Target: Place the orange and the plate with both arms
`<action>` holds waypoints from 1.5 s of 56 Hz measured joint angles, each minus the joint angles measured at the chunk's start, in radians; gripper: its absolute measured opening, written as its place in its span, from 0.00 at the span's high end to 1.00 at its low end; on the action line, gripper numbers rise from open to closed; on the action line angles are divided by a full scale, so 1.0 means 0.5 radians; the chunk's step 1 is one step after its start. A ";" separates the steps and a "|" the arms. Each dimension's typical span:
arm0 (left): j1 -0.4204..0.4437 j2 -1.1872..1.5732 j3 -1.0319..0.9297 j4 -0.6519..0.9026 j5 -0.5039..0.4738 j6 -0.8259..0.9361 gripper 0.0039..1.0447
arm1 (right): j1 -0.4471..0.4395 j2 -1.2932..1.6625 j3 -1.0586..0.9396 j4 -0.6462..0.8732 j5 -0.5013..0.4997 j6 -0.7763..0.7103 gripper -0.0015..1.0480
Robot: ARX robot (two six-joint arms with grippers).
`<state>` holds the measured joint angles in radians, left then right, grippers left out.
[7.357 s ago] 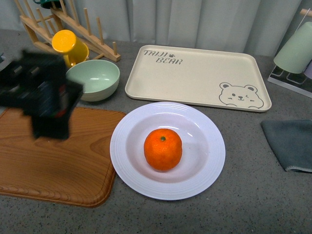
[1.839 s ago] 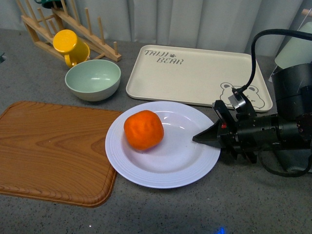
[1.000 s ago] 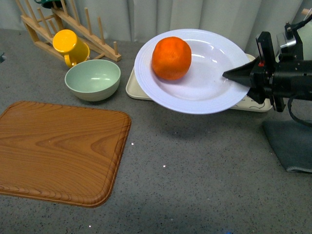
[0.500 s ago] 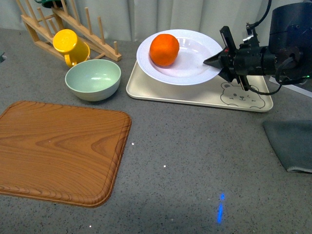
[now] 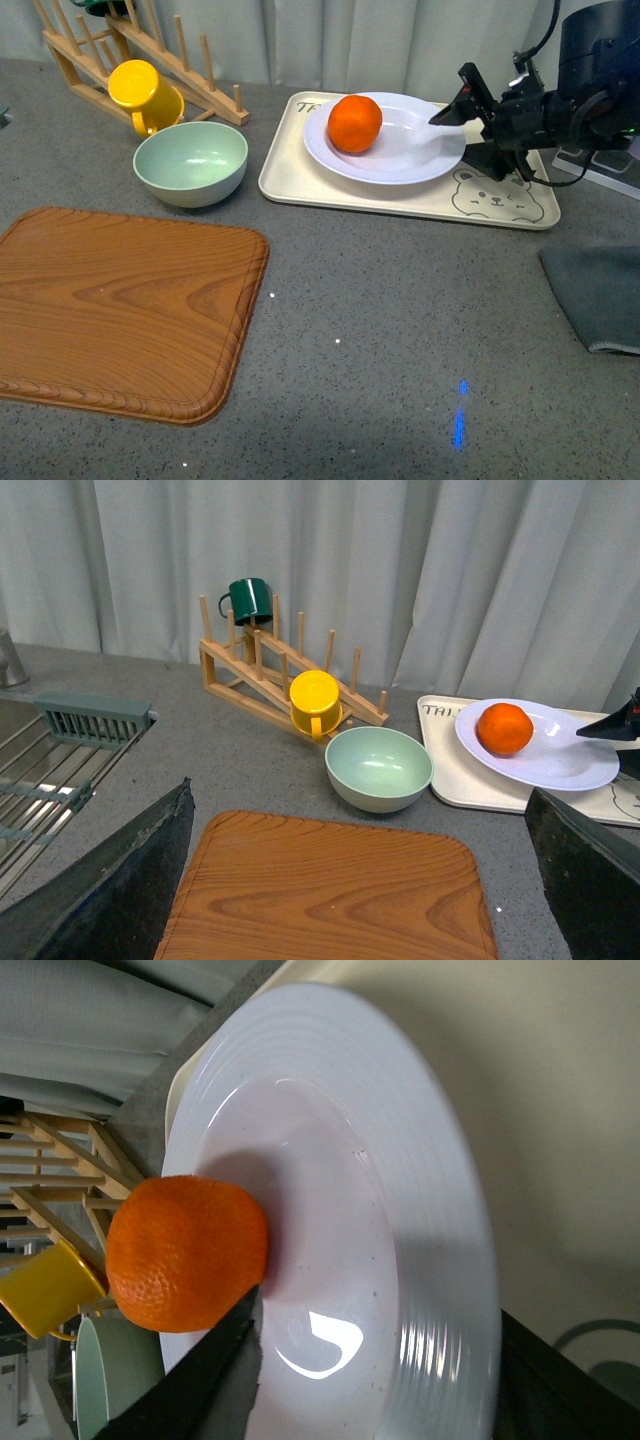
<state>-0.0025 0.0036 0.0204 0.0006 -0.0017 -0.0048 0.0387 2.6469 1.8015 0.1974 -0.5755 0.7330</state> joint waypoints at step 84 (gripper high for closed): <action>0.000 0.000 0.000 0.000 0.001 0.000 0.06 | 0.276 -4.196 -3.388 -0.299 2.064 -1.242 0.09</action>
<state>-0.0025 0.0036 0.0204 0.0006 -0.0013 -0.0048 0.1768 0.5488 0.1074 0.0479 0.4564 0.1120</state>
